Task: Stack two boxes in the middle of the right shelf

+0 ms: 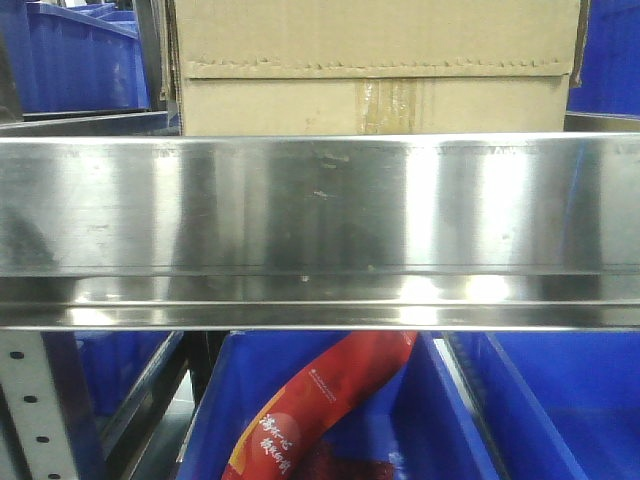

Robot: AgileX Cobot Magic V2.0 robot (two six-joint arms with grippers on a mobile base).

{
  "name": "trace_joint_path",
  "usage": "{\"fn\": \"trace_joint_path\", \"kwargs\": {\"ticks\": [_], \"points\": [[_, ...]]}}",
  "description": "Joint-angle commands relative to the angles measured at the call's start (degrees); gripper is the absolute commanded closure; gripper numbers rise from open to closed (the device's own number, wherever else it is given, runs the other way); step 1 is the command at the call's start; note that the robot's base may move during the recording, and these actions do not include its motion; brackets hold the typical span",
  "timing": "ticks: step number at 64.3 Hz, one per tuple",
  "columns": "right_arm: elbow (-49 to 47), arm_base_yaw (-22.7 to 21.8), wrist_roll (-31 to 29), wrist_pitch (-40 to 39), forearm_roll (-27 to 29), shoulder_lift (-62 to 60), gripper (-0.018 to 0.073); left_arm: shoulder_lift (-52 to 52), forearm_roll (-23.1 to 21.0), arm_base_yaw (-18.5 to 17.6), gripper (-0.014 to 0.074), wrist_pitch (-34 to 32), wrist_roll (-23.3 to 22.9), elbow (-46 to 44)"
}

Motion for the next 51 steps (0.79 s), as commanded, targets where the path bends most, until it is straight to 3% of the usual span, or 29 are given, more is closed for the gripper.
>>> {"fn": "trace_joint_path", "kwargs": {"ticks": [1, 11, 30, 48, 51], "points": [[0.2, -0.1, 0.0, -1.5, -0.6, -0.4, 0.0721, -0.3, 0.0, 0.1, 0.0707, -1.1, -0.1, -0.1], [3.2, -2.3, 0.0, -8.9, -1.0, -2.5, 0.0721, -0.3, 0.0, 0.1, 0.0707, -1.1, -0.1, -0.1], [18.9, -12.6, 0.3, -15.3, -0.8, -15.9, 0.0721, -0.3, 0.0, 0.1, 0.0707, -1.1, -0.1, -0.1], [30.8, -13.0, 0.3, -21.7, -0.5, -23.6, 0.0721, -0.3, 0.0, 0.1, 0.0707, -1.1, -0.1, -0.1], [30.8, -12.9, 0.3, -19.3, -0.5, -23.6, 0.0721, -0.3, 0.0, 0.1, 0.0707, -1.1, -0.1, -0.1]]}}
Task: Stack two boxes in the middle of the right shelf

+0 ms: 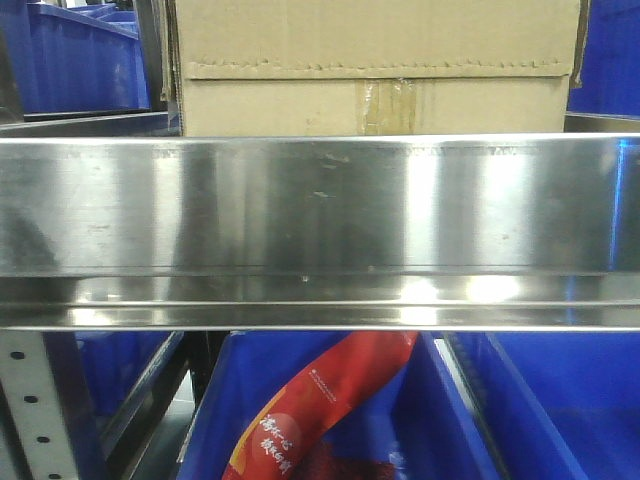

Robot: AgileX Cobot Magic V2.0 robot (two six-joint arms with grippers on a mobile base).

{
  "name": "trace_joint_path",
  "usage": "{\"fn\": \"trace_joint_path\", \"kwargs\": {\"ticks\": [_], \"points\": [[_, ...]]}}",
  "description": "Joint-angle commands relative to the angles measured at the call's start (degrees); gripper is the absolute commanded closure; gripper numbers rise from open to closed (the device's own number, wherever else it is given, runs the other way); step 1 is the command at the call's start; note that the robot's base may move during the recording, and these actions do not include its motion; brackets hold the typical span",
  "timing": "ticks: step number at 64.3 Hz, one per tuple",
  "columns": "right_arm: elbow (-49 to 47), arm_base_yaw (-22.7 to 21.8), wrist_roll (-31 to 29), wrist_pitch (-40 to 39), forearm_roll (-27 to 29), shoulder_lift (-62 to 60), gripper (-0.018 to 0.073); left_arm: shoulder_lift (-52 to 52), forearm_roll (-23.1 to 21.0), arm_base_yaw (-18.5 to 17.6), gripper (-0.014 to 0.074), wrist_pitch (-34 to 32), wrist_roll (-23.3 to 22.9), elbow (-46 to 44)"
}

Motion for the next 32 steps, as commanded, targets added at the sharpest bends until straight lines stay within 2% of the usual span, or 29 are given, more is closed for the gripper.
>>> {"fn": "trace_joint_path", "kwargs": {"ticks": [1, 32], "points": [[0.4, -0.1, 0.3, -0.9, 0.1, -0.5, 0.0721, -0.3, 0.0, 0.1, 0.0707, -1.0, -0.1, -0.1], [0.4, -0.1, 0.3, -1.2, -0.5, -0.5, 0.0721, -0.3, 0.0, 0.2, 0.0707, -1.4, -0.1, -0.1]]}}
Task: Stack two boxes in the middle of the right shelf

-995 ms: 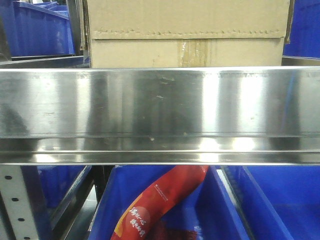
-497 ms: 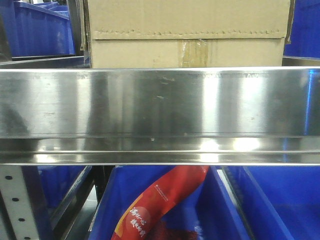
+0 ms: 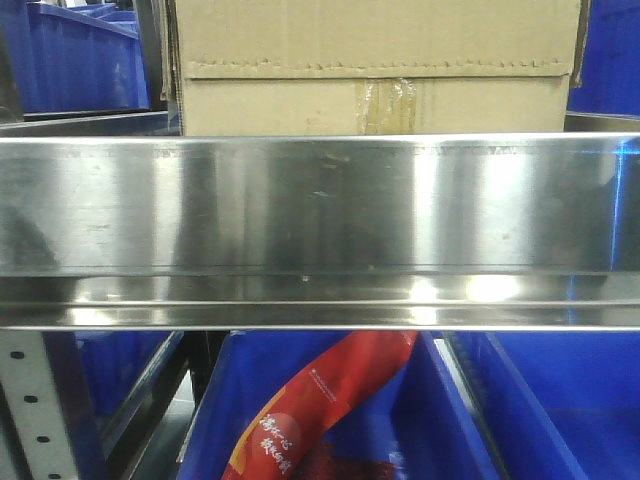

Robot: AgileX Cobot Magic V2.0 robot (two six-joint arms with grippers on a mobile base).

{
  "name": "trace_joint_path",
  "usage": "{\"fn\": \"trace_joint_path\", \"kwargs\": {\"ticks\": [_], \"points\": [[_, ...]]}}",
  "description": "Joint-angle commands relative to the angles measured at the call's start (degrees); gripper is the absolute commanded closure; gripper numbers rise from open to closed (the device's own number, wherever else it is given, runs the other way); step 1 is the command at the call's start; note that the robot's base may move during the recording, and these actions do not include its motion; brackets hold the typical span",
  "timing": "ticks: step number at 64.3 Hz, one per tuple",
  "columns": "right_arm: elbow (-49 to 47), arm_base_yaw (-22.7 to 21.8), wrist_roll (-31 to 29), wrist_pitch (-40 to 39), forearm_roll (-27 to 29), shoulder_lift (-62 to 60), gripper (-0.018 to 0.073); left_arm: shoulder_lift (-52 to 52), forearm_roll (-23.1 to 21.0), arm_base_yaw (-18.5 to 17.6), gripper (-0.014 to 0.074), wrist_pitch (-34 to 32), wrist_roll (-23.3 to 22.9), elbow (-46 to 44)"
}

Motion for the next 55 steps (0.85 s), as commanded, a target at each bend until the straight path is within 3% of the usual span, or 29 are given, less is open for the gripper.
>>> {"fn": "trace_joint_path", "kwargs": {"ticks": [1, 55], "points": [[0.1, -0.1, 0.2, -1.2, -0.2, -0.5, 0.0721, -0.3, 0.0, 0.2, 0.0707, -1.2, -0.1, -0.2], [0.1, -0.1, 0.2, -1.2, -0.2, -0.5, 0.0721, -0.3, 0.0, 0.2, 0.0707, -1.2, -0.1, -0.2]]}}
